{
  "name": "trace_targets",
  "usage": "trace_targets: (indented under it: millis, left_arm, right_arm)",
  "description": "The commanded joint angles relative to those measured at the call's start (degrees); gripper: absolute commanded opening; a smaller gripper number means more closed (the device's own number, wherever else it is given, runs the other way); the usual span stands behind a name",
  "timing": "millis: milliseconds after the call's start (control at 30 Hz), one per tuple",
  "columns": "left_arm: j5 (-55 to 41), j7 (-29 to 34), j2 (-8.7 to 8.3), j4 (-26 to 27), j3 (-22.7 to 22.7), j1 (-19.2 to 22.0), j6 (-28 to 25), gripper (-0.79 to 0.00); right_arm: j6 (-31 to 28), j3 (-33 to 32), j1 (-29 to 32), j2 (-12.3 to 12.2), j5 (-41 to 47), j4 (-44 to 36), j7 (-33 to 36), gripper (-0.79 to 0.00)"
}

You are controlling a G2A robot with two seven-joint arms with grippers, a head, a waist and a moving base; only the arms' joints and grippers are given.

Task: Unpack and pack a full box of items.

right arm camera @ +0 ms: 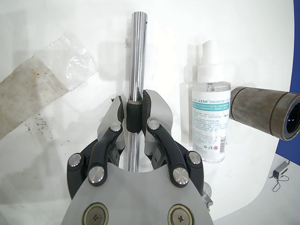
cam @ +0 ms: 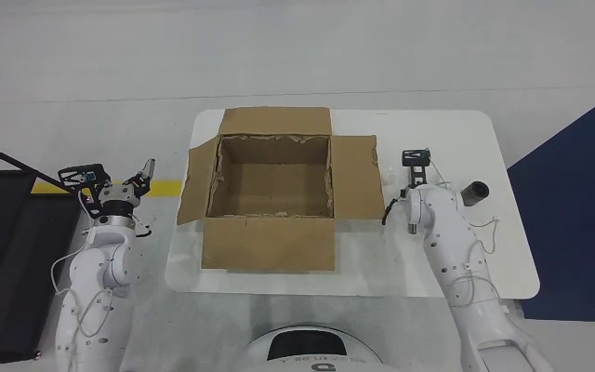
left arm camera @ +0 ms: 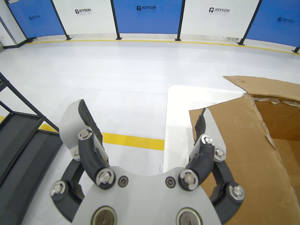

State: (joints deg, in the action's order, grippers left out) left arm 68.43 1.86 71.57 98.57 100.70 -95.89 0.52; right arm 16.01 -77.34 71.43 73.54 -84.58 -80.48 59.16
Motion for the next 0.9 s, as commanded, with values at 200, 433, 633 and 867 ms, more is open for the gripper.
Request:
trace_targets:
  millis: [200, 433, 633, 867]
  left_arm:
    - [0.0, 0.0, 0.00, 0.0, 0.0, 0.0, 0.0, 0.000]
    - [0.0, 0.0, 0.00, 0.0, 0.0, 0.0, 0.0, 0.000]
    - [0.0, 0.0, 0.00, 0.0, 0.0, 0.0, 0.0, 0.000]
    - [0.0, 0.0, 0.00, 0.0, 0.0, 0.0, 0.0, 0.000]
  right_arm:
    - [-1.8, -4.7, 4.9, -0.4, 4.2, -6.8, -4.0, -0.785]
    - [-5.3, -10.9, 10.2, -0.9, 11.3, -12.0, -9.4, -0.785]
    - [-9.4, -16.0, 12.7, -1.2, 19.3, -12.9, -15.4, -0.785]
    - [-13.7, -20.2, 15.1, -1.4, 27.4, -13.3, -22.4, -0.785]
